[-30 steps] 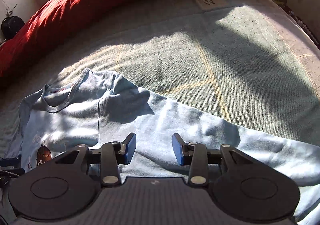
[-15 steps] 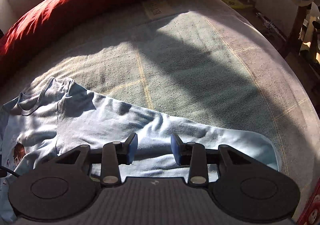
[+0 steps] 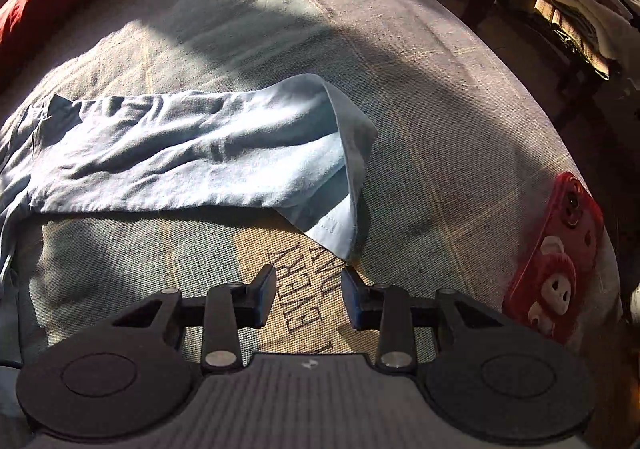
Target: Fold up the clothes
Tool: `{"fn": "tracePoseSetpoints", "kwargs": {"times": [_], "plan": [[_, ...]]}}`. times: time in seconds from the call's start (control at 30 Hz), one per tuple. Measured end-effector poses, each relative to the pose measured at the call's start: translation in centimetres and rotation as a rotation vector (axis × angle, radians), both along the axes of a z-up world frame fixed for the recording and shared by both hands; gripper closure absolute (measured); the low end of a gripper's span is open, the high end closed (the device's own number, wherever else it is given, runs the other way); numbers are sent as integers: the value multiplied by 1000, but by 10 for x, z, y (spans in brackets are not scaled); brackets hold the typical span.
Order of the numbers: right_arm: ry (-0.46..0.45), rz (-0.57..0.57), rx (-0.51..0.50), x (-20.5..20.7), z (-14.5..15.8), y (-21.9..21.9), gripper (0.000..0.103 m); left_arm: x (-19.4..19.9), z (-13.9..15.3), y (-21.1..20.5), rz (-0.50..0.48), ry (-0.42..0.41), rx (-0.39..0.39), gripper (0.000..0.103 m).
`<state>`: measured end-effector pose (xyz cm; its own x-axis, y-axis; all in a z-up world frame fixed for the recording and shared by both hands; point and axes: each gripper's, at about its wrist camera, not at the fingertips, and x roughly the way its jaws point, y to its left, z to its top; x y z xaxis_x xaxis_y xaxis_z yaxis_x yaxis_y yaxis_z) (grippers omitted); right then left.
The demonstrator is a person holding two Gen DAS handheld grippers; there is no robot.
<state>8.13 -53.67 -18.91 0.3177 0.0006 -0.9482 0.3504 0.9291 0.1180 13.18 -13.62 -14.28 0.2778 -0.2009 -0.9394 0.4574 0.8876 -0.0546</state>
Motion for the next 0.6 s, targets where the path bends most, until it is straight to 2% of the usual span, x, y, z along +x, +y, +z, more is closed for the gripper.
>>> {"fn": "tracePoseSetpoints", "kwargs": {"times": [0.13, 0.2, 0.6], "plan": [[-23, -38, -11, 7, -1, -14, 65, 0, 3, -6, -23, -11, 8, 45], [-31, -55, -16, 11, -2, -21, 102, 0, 4, -7, -27, -13, 13, 45], [-51, -78, -128, 22, 37, -73, 101, -2, 6, -6, -20, -12, 19, 44]]}}
